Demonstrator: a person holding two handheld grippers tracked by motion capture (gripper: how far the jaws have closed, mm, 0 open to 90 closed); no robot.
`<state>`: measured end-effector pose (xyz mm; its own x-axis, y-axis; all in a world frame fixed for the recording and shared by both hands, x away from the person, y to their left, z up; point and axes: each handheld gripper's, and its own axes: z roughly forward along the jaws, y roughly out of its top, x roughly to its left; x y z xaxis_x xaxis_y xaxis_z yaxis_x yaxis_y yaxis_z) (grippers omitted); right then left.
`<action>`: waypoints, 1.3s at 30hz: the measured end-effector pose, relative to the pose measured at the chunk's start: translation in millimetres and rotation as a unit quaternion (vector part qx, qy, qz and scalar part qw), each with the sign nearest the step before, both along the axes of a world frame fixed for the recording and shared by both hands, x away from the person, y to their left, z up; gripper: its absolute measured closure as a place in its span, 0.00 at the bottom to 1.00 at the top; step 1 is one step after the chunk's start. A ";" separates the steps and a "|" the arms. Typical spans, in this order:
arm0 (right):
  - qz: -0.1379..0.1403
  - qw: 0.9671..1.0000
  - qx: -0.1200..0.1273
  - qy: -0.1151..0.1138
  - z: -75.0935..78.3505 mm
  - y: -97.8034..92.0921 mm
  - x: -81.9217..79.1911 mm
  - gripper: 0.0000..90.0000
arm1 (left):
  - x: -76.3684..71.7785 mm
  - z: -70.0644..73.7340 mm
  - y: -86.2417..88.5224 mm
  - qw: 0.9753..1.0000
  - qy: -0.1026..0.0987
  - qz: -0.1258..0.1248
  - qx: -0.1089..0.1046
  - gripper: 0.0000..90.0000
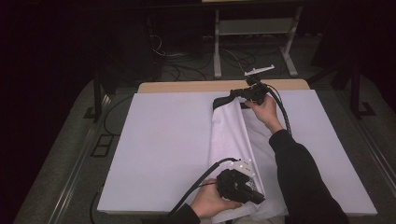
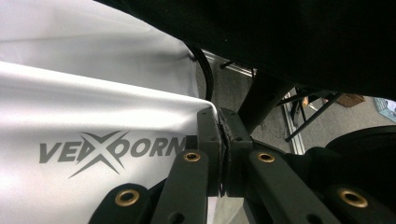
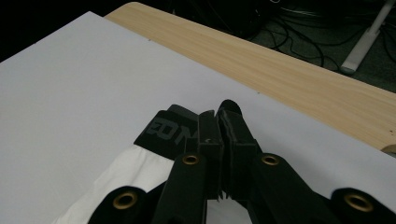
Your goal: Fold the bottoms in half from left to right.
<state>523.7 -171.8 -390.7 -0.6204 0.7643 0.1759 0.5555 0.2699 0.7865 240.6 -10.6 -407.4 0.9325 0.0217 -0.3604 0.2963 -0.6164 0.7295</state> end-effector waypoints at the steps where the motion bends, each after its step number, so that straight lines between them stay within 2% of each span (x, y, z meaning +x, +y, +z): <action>1: 0.000 1.000 0.001 -0.001 -0.2 -2.2 -0.2 0.95 | 0.0 -0.2 -1.7 1.000 -0.001 -0.001 0.001 0.97; 12: -0.002 1.000 0.001 -0.004 0.1 -29.2 -3.4 0.95 | 0.3 -1.6 -28.5 1.000 0.006 -0.004 -0.013 0.97; 21: -0.007 1.000 0.006 -0.002 -5.7 -51.6 -5.9 0.95 | 1.2 -6.2 -49.7 1.000 0.013 -0.009 -0.014 0.97; 39: -0.011 1.000 0.002 -0.006 -11.6 -78.3 -8.1 0.95 | 4.8 -23.8 -87.4 0.999 0.032 -0.004 -0.011 0.97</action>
<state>515.7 -250.0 -402.4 -0.6053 0.7773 0.1715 0.5521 0.2548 0.7939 245.3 -98.0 -431.2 0.9081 0.0066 -0.4188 0.3377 -0.6031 0.7227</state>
